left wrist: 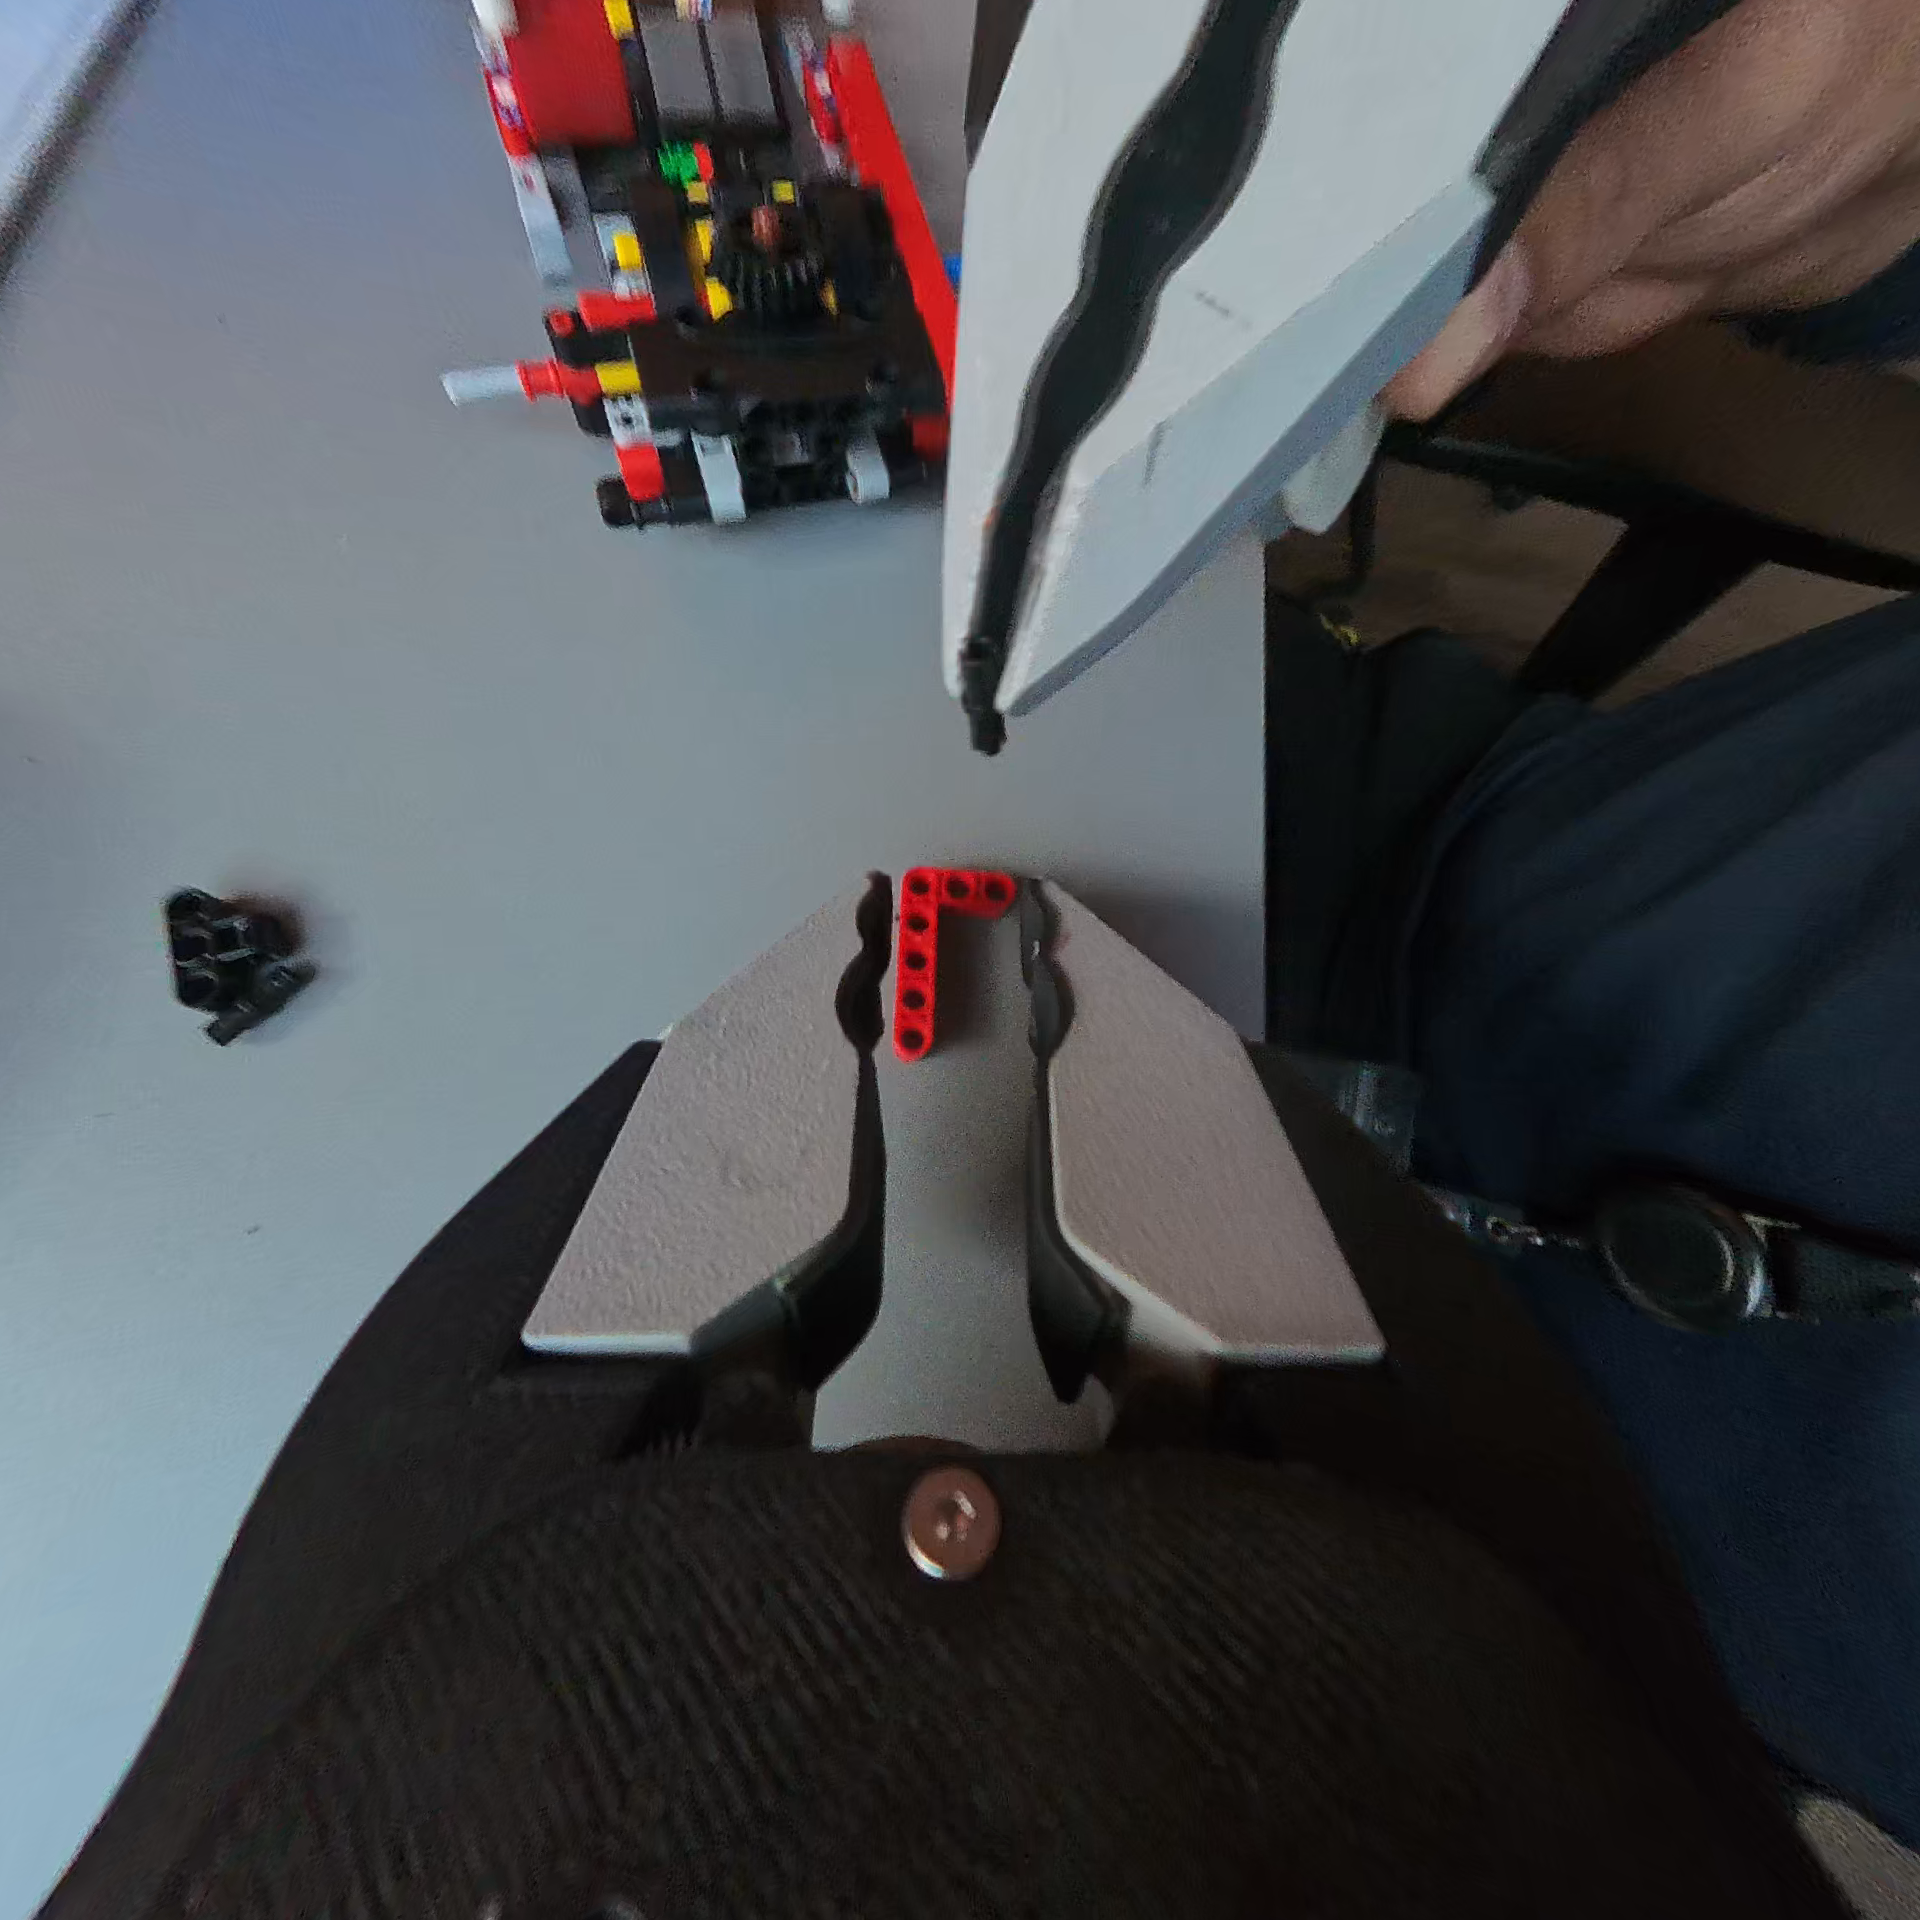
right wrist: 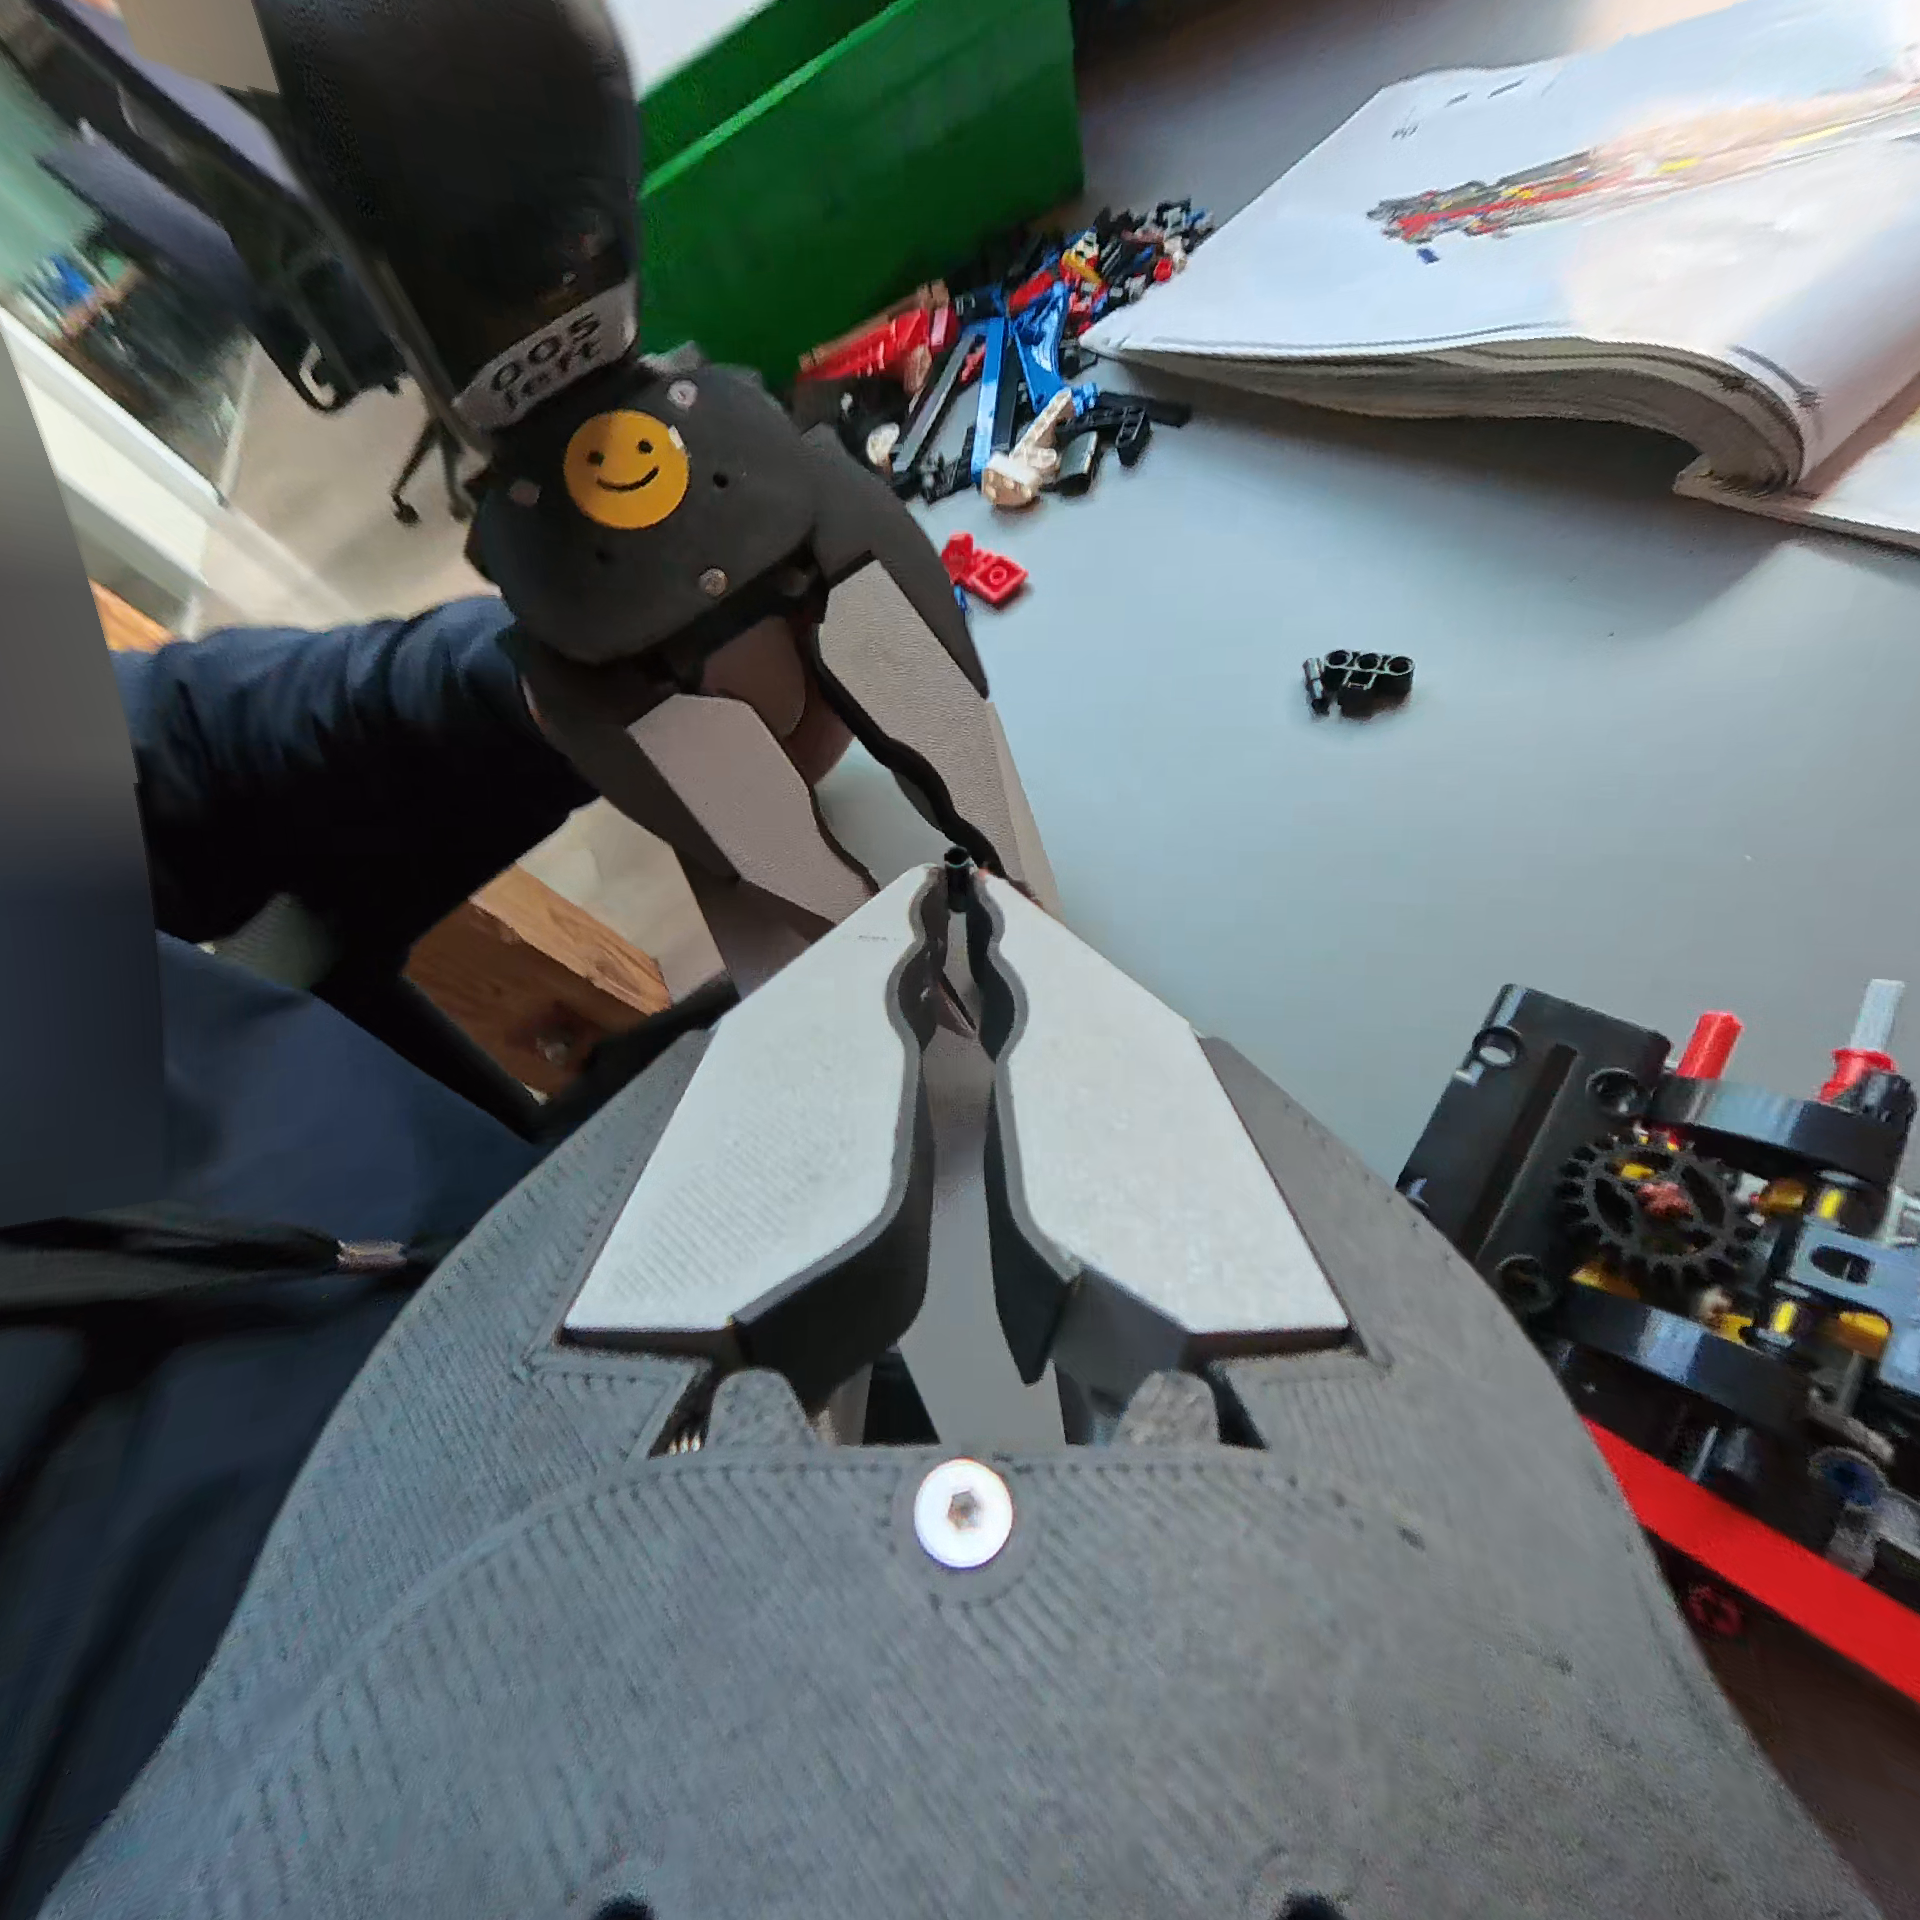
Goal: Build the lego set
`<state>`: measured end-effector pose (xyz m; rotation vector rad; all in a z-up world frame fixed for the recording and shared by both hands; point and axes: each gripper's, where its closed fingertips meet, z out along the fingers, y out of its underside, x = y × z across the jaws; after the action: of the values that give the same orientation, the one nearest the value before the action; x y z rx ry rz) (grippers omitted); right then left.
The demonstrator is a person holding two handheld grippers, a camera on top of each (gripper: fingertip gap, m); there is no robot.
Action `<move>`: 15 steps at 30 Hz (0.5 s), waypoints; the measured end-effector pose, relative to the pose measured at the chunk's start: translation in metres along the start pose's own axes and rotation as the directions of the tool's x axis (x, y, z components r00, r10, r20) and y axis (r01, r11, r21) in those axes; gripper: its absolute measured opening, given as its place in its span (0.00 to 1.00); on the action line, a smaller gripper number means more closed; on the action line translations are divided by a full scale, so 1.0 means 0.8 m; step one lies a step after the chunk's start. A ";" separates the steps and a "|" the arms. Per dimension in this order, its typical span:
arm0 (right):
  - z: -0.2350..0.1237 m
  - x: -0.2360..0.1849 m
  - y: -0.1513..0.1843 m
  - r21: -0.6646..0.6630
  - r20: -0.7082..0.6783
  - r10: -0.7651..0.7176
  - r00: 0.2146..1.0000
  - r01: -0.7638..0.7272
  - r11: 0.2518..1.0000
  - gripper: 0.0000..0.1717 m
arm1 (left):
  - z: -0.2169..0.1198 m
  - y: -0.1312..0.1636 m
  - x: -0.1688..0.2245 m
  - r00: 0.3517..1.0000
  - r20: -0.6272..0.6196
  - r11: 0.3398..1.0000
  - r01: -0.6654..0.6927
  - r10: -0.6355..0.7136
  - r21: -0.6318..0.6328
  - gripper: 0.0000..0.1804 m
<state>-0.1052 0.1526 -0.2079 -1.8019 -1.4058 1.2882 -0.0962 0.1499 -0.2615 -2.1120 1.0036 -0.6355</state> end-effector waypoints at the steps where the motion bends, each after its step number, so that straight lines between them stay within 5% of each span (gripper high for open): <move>1: -0.002 -0.001 -0.004 0.024 0.010 0.024 1.000 -0.025 0.999 0.00 | -0.003 -0.008 0.000 1.000 0.024 0.999 -0.013 0.012 0.029 0.12; 8: -0.007 -0.001 -0.019 0.144 0.062 0.160 0.985 -0.167 0.975 0.00 | -0.030 -0.062 0.005 0.991 0.133 0.965 -0.057 0.023 0.254 0.07; 15: -0.005 -0.001 -0.017 0.157 0.066 0.183 0.981 -0.191 0.969 0.00 | -0.032 -0.062 -0.001 0.979 0.199 0.963 -0.086 0.034 0.256 0.04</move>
<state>-0.1080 0.1573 -0.1947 -1.8353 -1.1402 1.5090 -0.0913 0.1633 -0.2079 -1.8618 0.8232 -0.4928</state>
